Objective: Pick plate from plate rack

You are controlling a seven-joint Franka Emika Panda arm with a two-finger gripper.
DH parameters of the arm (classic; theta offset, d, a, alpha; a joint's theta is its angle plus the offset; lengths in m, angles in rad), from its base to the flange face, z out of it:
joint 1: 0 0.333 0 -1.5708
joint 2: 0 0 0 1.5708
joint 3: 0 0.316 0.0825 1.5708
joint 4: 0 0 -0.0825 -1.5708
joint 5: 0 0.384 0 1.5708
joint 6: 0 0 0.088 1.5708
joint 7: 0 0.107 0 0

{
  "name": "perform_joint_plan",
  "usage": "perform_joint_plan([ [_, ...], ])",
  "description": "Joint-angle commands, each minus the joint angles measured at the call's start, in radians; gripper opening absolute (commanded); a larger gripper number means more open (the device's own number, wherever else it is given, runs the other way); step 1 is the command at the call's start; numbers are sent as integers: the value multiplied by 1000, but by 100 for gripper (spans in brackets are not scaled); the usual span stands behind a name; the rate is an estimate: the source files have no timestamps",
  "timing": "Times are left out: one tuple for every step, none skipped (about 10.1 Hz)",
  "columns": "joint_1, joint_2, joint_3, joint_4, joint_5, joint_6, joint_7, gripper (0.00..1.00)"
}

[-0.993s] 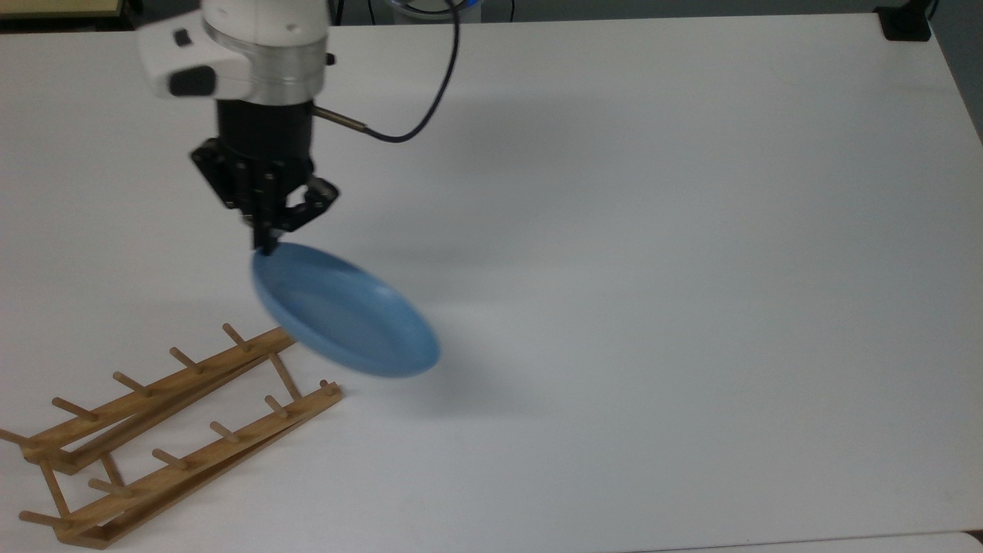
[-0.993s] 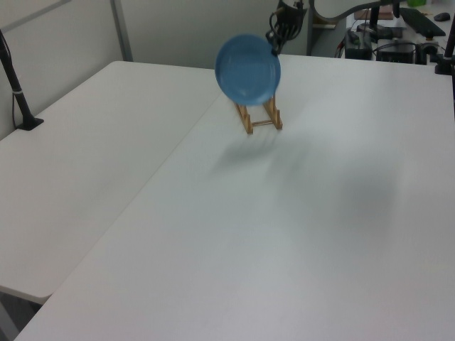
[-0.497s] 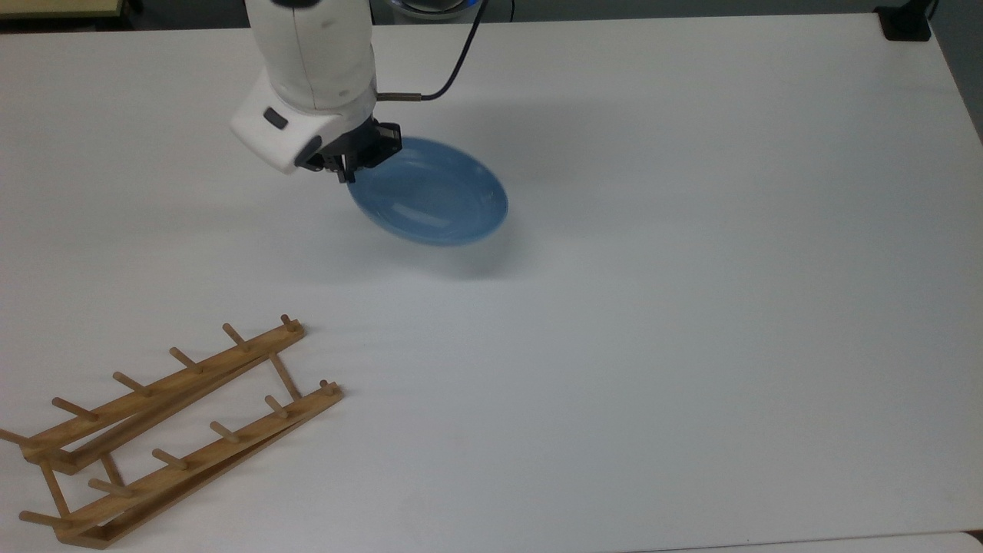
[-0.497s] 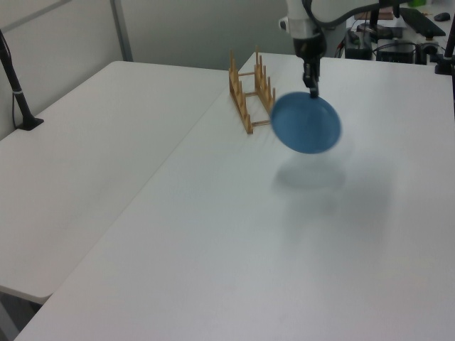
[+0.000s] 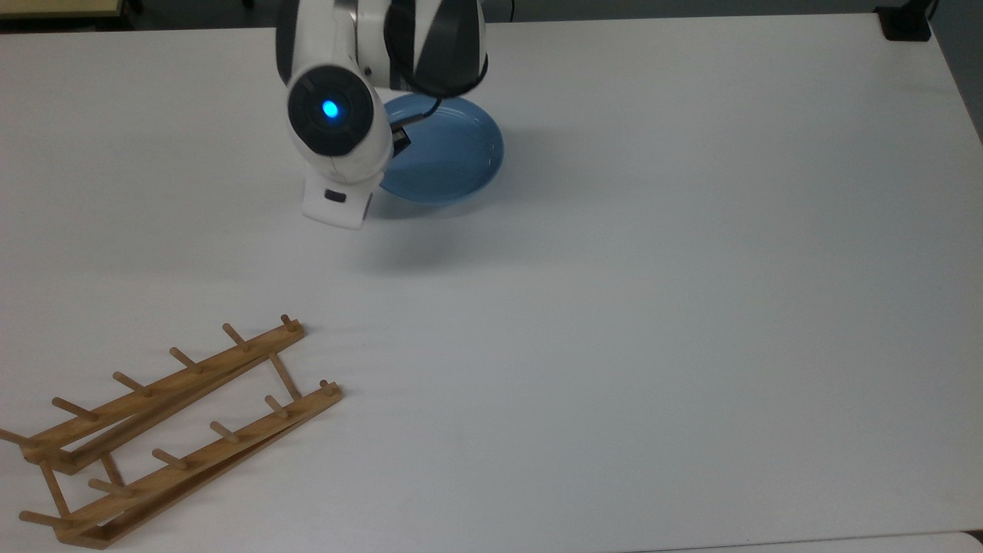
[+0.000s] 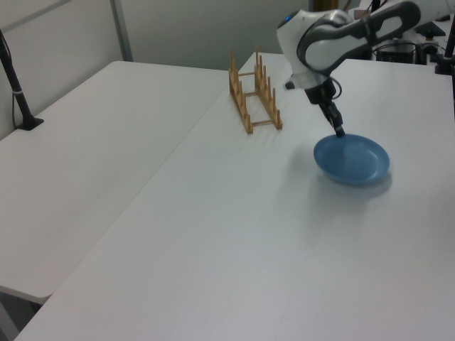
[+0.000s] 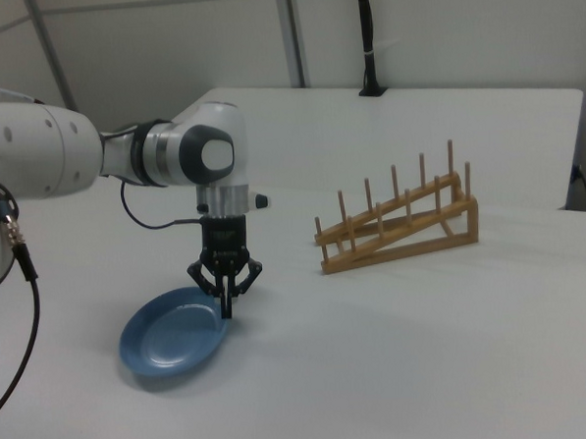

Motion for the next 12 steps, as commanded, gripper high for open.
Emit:
perform_joint_plan([
  [47, 31, -5, -2, -19, 87, 25, 28],
  [59, 25, -5, 23, -20, 87, 129, 53],
  [75, -12, -7, 32, -23, 86, 253, 97],
  [93, -72, -7, 34, -49, 84, 379, 100],
  [118, -136, -7, 34, -66, 86, 533, 100],
  [122, -197, -4, 32, -71, 87, 646, 100],
  [124, -262, -2, 29, -59, 87, 674, 100],
  [122, -320, -2, 23, -37, 89, 693, 100],
  [115, -368, -2, 23, 11, 87, 740, 100],
  [109, -402, -2, 17, 33, 77, 744, 100],
  [106, -422, -2, 0, 49, 77, 745, 100],
  [106, -422, -2, 0, 49, 75, 745, 100],
])
